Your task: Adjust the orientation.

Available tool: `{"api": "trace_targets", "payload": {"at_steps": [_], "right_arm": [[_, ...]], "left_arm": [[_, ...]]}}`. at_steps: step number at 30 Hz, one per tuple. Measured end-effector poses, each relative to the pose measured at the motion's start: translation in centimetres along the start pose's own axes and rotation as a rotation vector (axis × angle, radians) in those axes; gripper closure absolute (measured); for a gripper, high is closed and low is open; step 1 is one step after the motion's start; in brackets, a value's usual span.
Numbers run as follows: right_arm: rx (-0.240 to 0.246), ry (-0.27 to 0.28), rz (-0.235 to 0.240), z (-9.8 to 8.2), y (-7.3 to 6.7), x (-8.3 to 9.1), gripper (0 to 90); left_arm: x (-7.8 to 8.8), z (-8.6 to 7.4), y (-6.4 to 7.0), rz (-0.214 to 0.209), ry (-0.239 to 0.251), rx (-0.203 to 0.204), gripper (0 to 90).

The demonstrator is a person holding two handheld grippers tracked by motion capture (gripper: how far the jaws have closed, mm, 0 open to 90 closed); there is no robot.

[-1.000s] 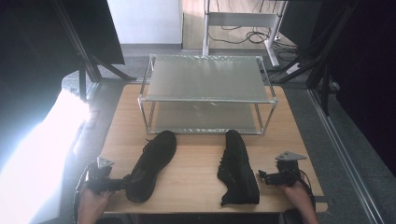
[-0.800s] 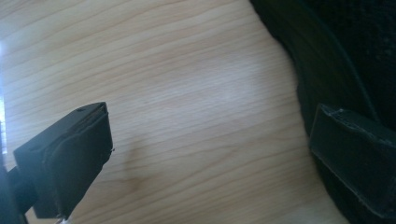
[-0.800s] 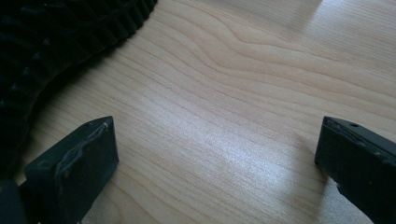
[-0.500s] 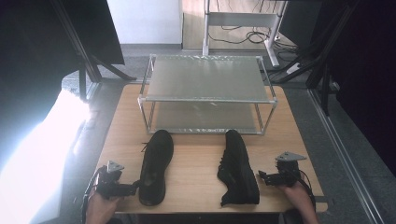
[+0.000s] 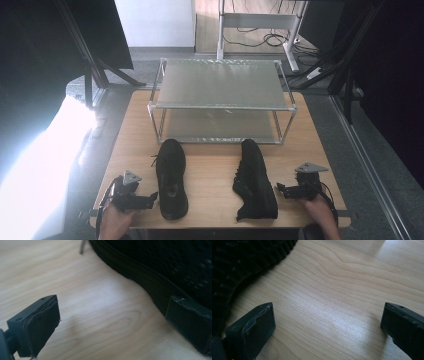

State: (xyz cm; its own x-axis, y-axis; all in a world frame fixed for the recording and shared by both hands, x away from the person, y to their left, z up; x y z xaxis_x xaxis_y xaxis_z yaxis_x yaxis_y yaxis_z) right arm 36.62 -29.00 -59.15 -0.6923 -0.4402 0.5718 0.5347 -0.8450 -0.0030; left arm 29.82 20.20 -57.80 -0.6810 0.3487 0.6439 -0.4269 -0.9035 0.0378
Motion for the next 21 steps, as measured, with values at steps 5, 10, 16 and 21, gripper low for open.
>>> {"api": "trace_targets", "payload": {"at_steps": [5, 10, 16, 21], "right_arm": [[-0.002, 0.0, 0.001, 0.0, 0.0, 0.0, 0.0], [-0.025, 0.007, 0.005, 0.1, 0.1, 0.1, 0.0], [-0.047, 0.022, 0.002, 0.2, 0.2, 0.6, 0.7], [-0.032, 0.057, -0.012, 0.9, 0.1, 1.4, 0.9]], "left_arm": [[0.1, -0.1, -1.5, 0.082, 0.03, 0.008, 0.0], [-0.5, -0.8, -2.9, 0.122, 0.017, 0.023, 0.0], [-1.4, -1.2, -3.1, 0.089, 0.012, 0.06, 0.0], [-1.7, -1.1, -3.2, 0.09, 0.04, 0.063, 0.0]]}}
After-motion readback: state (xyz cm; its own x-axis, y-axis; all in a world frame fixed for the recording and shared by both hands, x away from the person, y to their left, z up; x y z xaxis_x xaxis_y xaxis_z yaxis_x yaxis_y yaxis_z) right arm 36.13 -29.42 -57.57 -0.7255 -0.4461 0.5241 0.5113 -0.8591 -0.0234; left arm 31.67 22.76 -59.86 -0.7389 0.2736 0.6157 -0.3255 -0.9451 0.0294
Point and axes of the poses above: each handheld gripper's, and its own axes: x roughly backward along the jaws, z roughly out of its top, y roughly to its right, the point moved 10 cm from there along -x, roughly forward along the jaws, and after that the axes turned 11 degrees about y, right-handed, at the moved point
